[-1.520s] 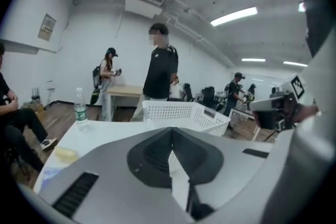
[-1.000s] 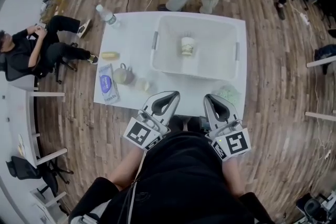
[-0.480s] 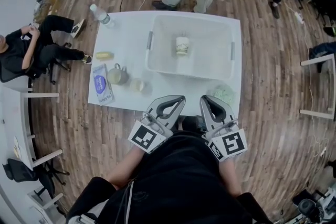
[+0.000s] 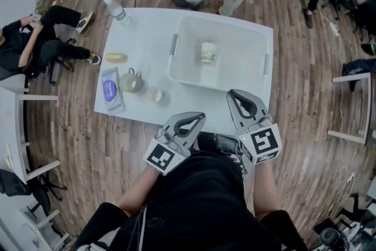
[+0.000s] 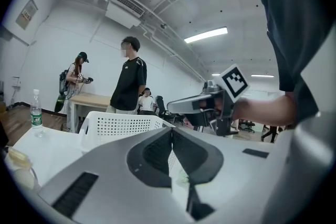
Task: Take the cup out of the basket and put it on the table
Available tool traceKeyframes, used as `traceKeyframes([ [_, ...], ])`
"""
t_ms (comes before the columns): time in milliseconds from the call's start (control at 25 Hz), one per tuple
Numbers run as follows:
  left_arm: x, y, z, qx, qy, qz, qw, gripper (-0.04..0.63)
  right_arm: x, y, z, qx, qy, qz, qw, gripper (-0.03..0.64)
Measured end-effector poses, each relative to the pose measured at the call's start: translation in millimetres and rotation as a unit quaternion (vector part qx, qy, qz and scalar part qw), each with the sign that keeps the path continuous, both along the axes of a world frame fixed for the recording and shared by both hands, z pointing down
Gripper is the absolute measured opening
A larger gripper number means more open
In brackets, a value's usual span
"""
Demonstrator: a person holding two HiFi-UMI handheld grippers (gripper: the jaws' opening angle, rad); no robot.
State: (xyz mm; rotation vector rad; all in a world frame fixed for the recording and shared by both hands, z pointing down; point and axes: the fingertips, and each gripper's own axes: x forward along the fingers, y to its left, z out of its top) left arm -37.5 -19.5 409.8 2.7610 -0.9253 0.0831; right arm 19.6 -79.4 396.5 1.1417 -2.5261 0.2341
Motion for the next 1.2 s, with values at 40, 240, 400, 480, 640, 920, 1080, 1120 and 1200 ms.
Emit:
traceKeyframes([
  [40,-5.2,-1.1,2.3,-0.003,0.0,-0.004,1.0,0.01,-2.8,-10.7,0.6,-0.002,0.012,-0.008,1.0,0.028],
  [240,-29.8,-6.3,6.9,0.009,-0.011,-0.027,0.9995,0.009,-19.6,-58.7,24.8,-0.023,0.08,-0.065,0.994,0.033],
  [400,-50.4,-9.0,9.1,0.003,-0.022,-0.055,0.9982,0.01,-31.6,-95.0,53.3,-0.07,0.083,-0.105,0.989,0.126],
  [480,-61.2,-10.4,10.6,-0.004,-0.022,-0.068,0.9975,0.009,-35.7,-116.3,70.3,-0.093,0.081,-0.111,0.986,0.156],
  [640,-80.3,-9.3,15.3,-0.014,-0.021,-0.089,0.9957,0.01,-40.8,-151.5,117.1,-0.131,0.117,-0.122,0.977,0.186],
  [920,-101.4,-3.1,24.6,-0.041,-0.023,-0.117,0.992,0.01,-45.9,-185.8,188.3,-0.174,0.161,-0.139,0.962,0.192],
  [1080,-107.5,-0.2,27.1,-0.048,-0.03,-0.119,0.9913,0.009,-45.5,-201.6,213.6,-0.187,0.178,-0.131,0.957,0.192],
  [1120,-108.6,-0.1,27.5,-0.05,-0.03,-0.119,0.9912,0.009,-46.0,-206.2,218.1,-0.19,0.182,-0.128,0.956,0.192],
  [1200,-110.4,0.2,28.9,-0.057,-0.031,-0.119,0.9907,0.01,-47.6,-214.6,226.7,-0.198,0.189,-0.126,0.953,0.192],
])
